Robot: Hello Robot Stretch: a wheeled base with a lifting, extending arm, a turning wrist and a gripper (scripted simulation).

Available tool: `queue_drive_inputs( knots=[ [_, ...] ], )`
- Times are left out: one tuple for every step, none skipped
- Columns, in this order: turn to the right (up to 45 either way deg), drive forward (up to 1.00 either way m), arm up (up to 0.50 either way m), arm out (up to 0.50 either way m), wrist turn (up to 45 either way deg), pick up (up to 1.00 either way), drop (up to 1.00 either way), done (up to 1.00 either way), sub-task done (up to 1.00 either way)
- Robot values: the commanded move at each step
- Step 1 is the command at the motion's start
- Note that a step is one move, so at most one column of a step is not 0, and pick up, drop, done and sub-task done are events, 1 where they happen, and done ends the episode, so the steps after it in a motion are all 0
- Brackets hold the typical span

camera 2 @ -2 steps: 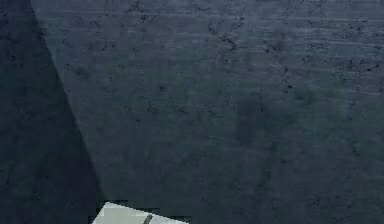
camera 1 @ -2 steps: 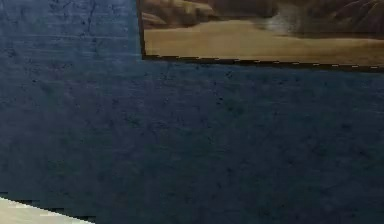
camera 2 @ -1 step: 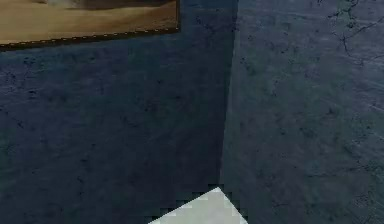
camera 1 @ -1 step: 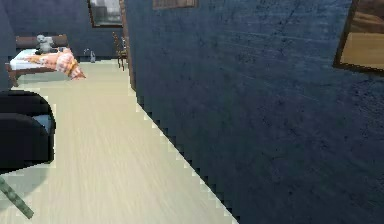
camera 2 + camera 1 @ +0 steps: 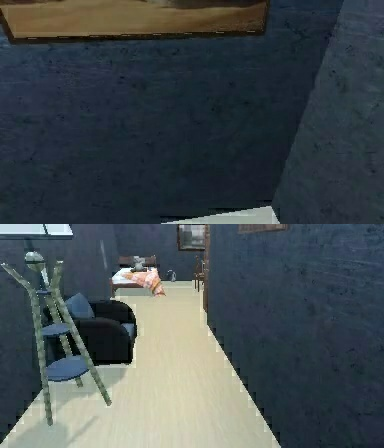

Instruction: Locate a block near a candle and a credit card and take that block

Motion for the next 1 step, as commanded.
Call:
queue_drive_inputs(
  knots=[
    [0.0, 1.0, 0.0, 0.0, 0.0, 0.0, 0.0, 0.0, 0.0]
  ],
)
